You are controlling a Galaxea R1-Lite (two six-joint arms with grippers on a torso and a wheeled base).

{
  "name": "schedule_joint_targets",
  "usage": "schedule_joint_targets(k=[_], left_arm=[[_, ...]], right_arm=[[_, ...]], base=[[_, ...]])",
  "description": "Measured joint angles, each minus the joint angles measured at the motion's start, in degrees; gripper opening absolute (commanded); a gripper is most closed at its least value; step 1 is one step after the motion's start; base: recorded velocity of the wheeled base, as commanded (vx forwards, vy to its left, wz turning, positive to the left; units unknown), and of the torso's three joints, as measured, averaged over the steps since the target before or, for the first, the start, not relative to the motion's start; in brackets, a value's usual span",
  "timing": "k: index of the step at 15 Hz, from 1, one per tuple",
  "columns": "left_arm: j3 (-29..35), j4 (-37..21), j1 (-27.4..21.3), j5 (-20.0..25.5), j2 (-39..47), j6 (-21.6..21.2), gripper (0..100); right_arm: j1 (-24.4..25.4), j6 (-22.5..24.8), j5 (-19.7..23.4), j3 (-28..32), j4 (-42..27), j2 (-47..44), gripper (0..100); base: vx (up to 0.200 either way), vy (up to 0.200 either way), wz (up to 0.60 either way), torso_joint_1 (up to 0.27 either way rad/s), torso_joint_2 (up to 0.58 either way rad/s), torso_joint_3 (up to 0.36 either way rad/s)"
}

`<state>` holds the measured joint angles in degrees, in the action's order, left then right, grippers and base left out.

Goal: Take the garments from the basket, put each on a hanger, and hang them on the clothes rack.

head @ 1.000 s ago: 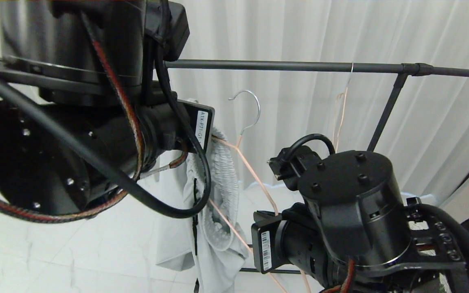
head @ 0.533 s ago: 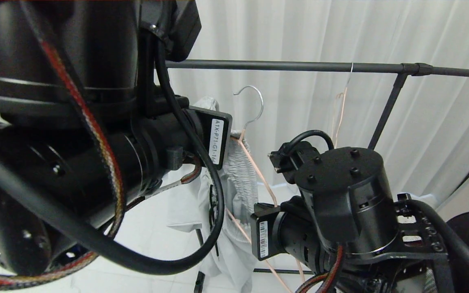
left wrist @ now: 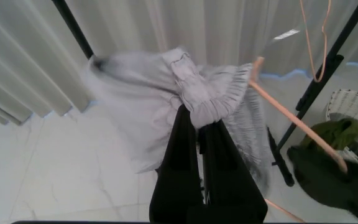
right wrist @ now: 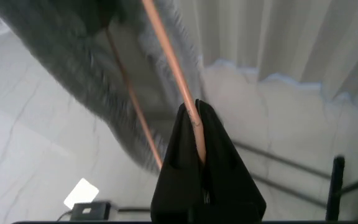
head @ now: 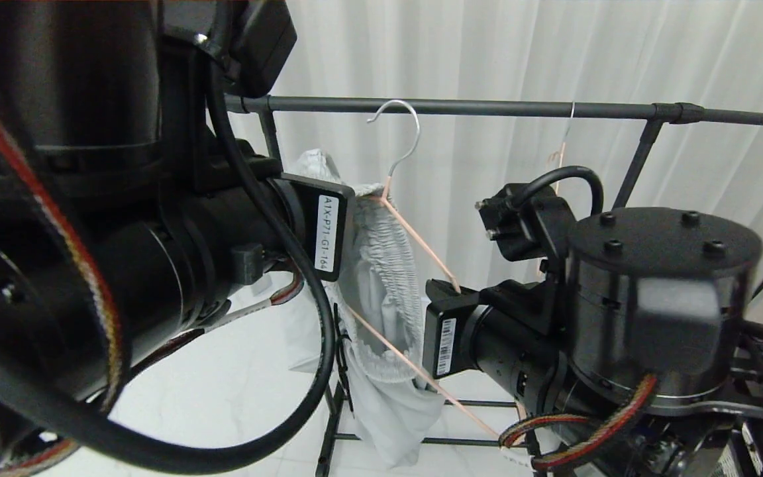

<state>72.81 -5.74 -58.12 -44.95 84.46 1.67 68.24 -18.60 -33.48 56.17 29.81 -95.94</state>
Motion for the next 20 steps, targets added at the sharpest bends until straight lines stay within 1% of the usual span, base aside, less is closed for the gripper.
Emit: schedule_joint_targets(k=[2, 3, 6, 11, 15, 16, 20], left_arm=[[-0.9, 0.1, -0.2, 0.0, -0.4, 0.0, 0], [-1.3, 0.2, -0.3, 0.0, -0.8, 0.0, 0], [-3.2, 0.2, -0.5, 0.0, -1.9, 0.1, 0], [-9.5, 0.4, -0.5, 0.0, -3.9, 0.1, 0], [-11.3, 0.5, -0.4, 0.0, -4.3, 0.2, 0], [-11.4, 0.5, -0.4, 0.0, -4.3, 0.2, 100], [-11.9, 0.7, -0.4, 0.0, -4.9, 0.3, 100]], right_arm=[[-0.5, 3.9, 0.1, -3.1, 7.1, 0.3, 0], [-0.8, 4.8, 0.2, -4.5, 9.8, 0.4, 0], [-1.5, 5.4, 0.2, -5.7, 12.4, 0.6, 0], [-2.4, 9.1, 0.3, -5.9, 17.6, 1.0, 0], [-2.3, 11.2, 0.4, -5.9, 20.7, 1.1, 0], [-2.3, 11.6, 0.4, -5.9, 21.2, 1.1, 0], [-2.2, 13.1, 0.4, -5.9, 23.5, 1.2, 0]], base=[[0.0, 0.0, 0.0, 0.0, 0.0, 0.0], [0.0, 0.0, 0.0, 0.0, 0.0, 0.0], [0.0, 0.0, 0.0, 0.0, 0.0, 0.0], [0.0, 0.0, 0.0, 0.0, 0.0, 0.0], [0.0, 0.0, 0.0, 0.0, 0.0, 0.0], [0.0, 0.0, 0.0, 0.0, 0.0, 0.0], [0.0, 0.0, 0.0, 0.0, 0.0, 0.0]])
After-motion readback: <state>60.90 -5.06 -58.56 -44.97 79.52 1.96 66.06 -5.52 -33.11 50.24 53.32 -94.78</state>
